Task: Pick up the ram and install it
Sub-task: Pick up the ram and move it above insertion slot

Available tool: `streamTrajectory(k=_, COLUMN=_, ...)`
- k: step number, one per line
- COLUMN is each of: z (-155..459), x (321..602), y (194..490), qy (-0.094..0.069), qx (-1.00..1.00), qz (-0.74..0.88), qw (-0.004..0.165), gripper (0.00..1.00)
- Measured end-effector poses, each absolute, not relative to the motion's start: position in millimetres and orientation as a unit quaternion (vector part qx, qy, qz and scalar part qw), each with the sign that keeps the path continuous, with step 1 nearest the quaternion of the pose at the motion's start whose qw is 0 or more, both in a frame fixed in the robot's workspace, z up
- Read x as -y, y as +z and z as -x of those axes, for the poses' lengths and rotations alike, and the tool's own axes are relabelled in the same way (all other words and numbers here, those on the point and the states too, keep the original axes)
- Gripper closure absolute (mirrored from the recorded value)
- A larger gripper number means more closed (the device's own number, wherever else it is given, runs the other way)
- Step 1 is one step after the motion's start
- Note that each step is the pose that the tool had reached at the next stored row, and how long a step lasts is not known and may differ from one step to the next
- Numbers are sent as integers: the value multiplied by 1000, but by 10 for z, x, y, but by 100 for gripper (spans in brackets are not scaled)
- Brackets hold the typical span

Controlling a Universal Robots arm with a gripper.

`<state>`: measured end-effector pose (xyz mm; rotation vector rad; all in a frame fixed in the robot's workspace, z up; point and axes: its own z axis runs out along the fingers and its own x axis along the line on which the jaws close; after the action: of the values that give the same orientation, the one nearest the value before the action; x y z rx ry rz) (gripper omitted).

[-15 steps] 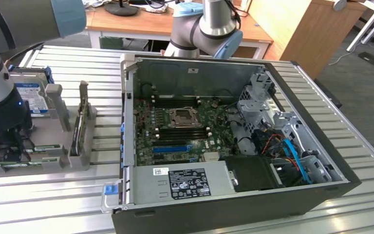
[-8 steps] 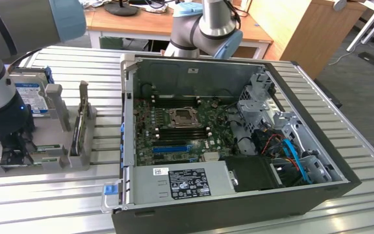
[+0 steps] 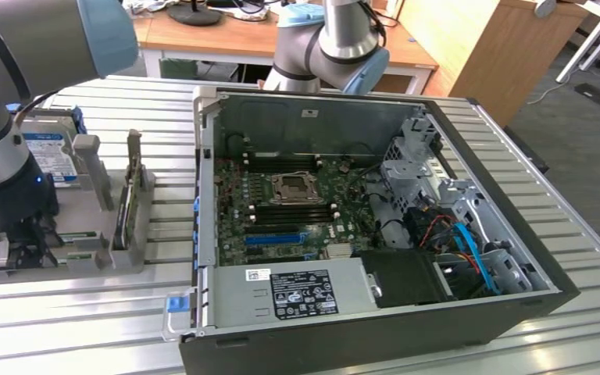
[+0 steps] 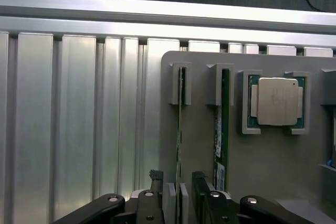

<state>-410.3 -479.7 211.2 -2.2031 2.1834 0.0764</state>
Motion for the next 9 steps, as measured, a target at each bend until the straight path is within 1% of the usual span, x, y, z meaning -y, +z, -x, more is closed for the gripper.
streamTrajectory(k=9, z=4104, x=4773, y=2069, qy=23, qx=-704, qz=710, qw=18, gripper=64)
